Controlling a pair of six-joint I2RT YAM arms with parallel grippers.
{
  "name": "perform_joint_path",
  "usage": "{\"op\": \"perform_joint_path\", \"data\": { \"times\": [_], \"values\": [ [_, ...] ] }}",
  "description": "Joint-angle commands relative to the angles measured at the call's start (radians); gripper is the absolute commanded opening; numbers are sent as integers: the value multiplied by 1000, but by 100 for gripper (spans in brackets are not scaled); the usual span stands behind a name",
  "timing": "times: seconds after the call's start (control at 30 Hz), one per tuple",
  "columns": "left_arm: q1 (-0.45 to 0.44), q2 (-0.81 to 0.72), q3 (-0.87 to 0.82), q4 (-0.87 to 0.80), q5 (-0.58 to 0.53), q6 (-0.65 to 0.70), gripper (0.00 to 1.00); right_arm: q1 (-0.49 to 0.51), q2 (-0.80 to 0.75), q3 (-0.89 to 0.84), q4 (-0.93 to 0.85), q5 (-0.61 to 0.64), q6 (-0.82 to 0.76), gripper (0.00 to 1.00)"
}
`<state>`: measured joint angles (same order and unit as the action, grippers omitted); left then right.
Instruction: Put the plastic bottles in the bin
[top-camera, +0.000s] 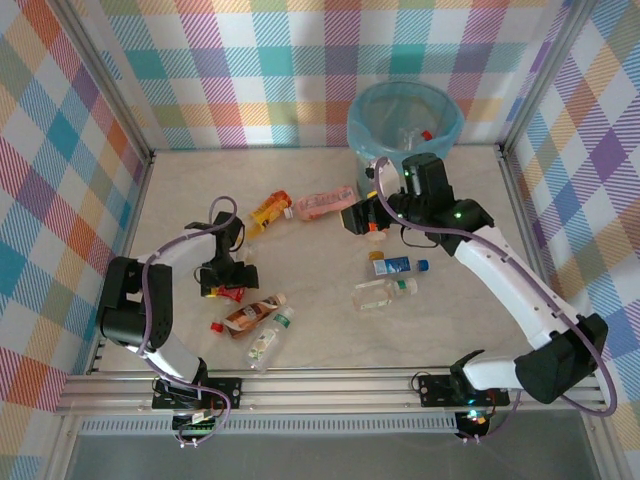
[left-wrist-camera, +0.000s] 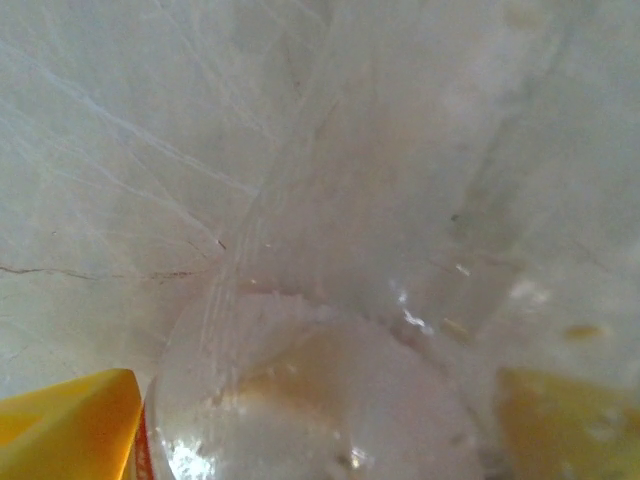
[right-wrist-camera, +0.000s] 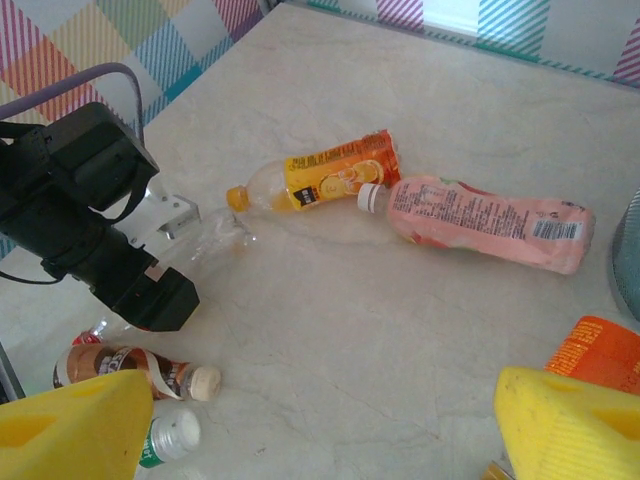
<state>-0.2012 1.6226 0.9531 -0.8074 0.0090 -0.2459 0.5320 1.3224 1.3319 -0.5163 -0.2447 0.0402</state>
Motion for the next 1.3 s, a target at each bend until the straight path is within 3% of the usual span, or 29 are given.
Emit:
{"op": "perform_joint_path", "data": {
  "times": [0.0, 0.2, 0.37, 0.53, 0.73, 1.0, 1.27],
  "values": [
    [6, 8, -4, 10, 6, 6, 87, 8, 8, 46, 15, -21, -12, 89],
    [6, -27, 16, -5, -31, 24, 73, 8, -2, 47, -2, -11, -13, 88],
    [6, -122, 48, -37, -53, 46, 69, 8, -15, 50, -7, -5, -7, 88],
    [5, -267, 98, -59, 2, 87, 67, 8, -4, 75, -4, -23, 12, 87],
    [-13, -462, 134, -6, 164, 197, 65, 7, 24, 111, 45, -137, 65, 86],
    [-71, -579, 188, 81, 493, 323, 65, 32, 49, 133, 263, -447, 190, 86],
    [-137, -579, 224, 162, 697, 396, 63, 92, 81, 200, 257, -469, 174, 90]
  ]
}}
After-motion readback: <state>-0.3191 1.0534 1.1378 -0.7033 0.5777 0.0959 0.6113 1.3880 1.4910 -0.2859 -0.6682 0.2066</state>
